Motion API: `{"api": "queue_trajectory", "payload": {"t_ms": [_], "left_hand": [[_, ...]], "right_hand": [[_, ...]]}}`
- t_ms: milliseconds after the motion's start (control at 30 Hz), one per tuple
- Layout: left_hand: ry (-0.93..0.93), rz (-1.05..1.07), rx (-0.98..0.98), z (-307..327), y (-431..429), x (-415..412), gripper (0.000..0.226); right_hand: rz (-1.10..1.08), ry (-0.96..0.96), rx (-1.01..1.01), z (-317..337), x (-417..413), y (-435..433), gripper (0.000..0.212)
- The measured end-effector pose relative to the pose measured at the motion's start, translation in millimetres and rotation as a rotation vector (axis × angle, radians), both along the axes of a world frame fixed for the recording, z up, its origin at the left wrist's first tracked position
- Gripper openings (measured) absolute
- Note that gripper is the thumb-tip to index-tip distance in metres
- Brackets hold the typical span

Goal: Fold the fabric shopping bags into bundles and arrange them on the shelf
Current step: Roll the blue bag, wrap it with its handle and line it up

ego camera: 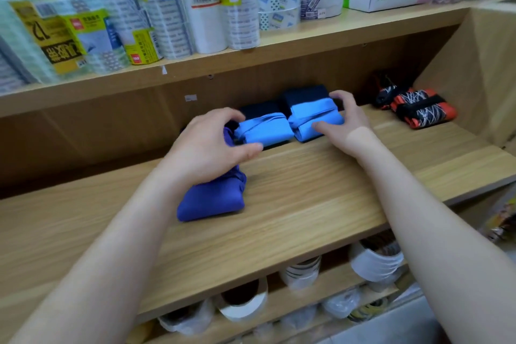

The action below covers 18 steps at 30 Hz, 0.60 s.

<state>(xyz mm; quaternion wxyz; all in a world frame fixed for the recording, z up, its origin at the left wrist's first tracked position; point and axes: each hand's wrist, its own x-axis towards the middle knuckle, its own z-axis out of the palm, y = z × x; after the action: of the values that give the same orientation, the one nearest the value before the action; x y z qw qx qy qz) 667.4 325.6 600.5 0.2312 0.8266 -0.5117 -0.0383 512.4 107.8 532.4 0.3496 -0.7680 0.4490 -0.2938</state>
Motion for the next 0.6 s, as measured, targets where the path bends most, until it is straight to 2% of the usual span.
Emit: {"api": "queue_trajectory", "payload": {"t_ms": [133,200,433,533,600], "left_hand": [[0.087,0.018,0.219,-19.4,52.2,-3.9,0.098],[0.06,0.038,0.211,-33.9,57.1,-4.5,0.106],[-0.024,0.103,0.092,-48.0,47.4,-5.7,0.102],[-0.018,0.097,0.057,-50.0,45.7,-4.2,0.101],[-0.015,0.089,0.038,-51.2,44.8,-3.0,0.102]], "right_hand": [[-0.065,0.062,-0.015,-6.3,5.5,4.3,0.066],[-0.072,0.113,-0.04,-6.2,9.3,8.6,0.064],[-0.034,0.099,-0.012,-1.4,4.1,13.7,0.063],[-0.033,0.046,-0.054,-0.6,-5.1,25.0,0.071],[-0.032,0.0,-0.063,3.7,-17.2,38.0,0.066]]}}
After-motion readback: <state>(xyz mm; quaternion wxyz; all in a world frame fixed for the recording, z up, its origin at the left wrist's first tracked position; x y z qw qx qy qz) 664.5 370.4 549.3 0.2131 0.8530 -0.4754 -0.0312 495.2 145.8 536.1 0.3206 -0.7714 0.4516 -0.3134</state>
